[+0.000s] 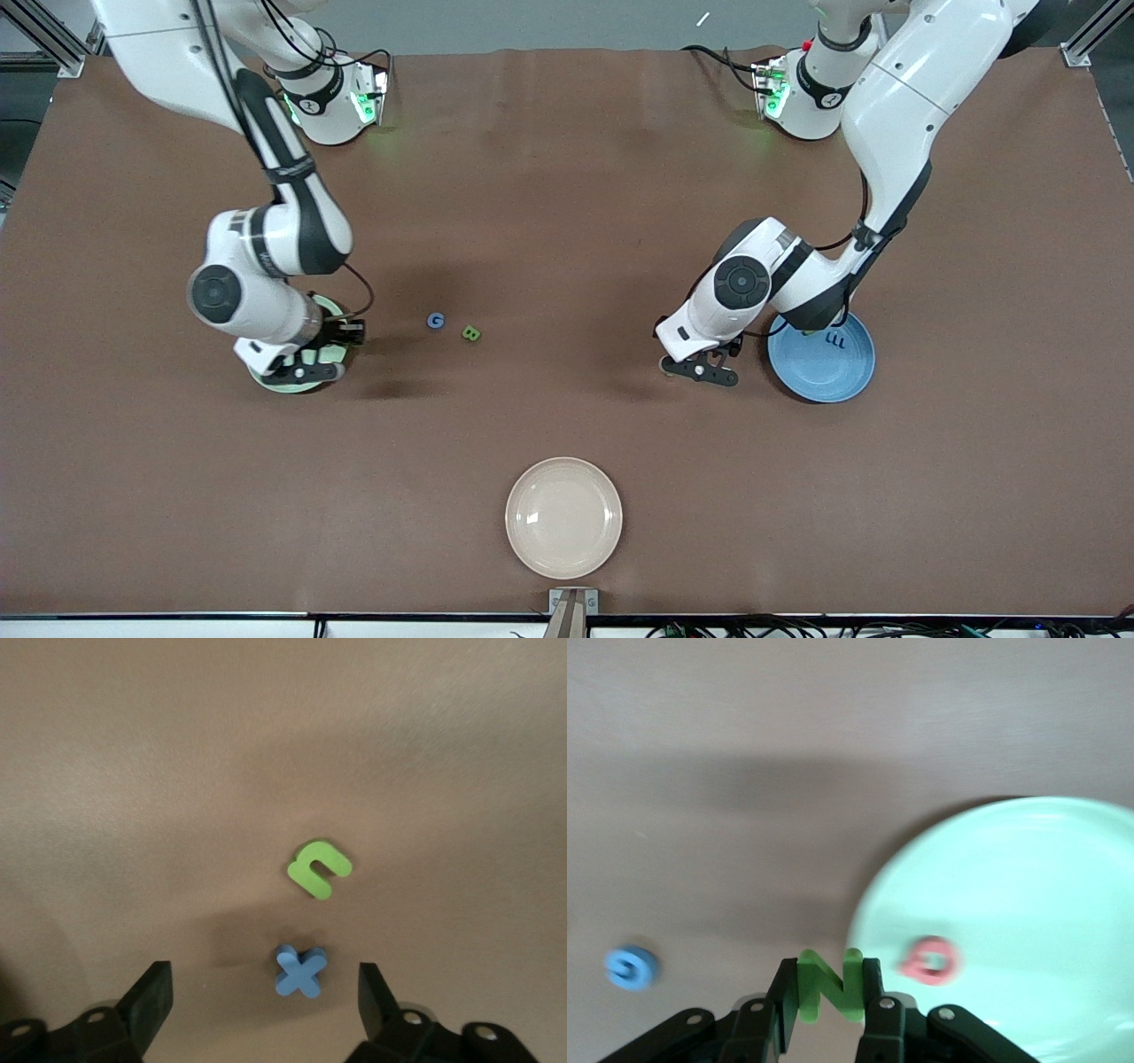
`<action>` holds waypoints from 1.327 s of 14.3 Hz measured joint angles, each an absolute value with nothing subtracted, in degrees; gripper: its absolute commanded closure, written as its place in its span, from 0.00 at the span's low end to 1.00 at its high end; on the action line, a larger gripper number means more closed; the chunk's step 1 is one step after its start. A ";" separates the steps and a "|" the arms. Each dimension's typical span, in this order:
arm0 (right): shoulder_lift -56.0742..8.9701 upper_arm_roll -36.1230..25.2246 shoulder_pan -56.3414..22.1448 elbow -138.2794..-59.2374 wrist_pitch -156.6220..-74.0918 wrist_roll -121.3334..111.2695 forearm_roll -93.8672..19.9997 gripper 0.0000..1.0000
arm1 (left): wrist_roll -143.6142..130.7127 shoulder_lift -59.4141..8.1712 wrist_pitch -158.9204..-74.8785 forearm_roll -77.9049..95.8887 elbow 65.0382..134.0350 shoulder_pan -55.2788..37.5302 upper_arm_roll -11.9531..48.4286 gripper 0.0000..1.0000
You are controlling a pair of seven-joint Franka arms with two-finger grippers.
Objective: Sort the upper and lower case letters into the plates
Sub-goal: 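Grasp the green N with the right gripper while the left gripper reaches x, then place the green N on the green plate with the right gripper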
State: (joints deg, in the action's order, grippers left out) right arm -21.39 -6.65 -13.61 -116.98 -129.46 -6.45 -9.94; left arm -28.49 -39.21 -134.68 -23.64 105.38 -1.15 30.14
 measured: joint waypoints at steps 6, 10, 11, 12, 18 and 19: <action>-21.15 -6.57 -6.16 -123.66 -135.76 -17.82 -9.92 1.00 | -29.62 -40.33 -134.65 -23.71 105.41 -1.74 30.14 0.43; -21.43 -5.98 -6.24 -126.65 -138.56 -17.82 -9.89 0.89 | -30.83 -40.81 -134.65 -23.72 105.41 -2.43 30.16 0.68; -21.42 -5.98 -6.23 -126.65 -138.54 -17.82 -9.89 0.70 | -31.11 -40.76 -134.60 -23.80 105.35 -2.43 30.15 0.76; -21.44 -5.98 -6.23 -126.67 -138.47 -17.82 -9.89 0.22 | -31.21 -40.68 -134.48 -23.83 105.28 -2.41 30.13 0.83; -21.39 -6.06 -6.23 -126.31 -136.32 -17.72 -9.89 0.00 | -32.67 -40.62 -134.40 -23.84 105.11 -2.27 30.13 0.93; -21.26 -6.06 -6.23 -125.79 -135.05 -17.19 -9.90 0.00 | -32.67 -40.39 -134.38 -23.86 105.01 -1.98 30.13 0.93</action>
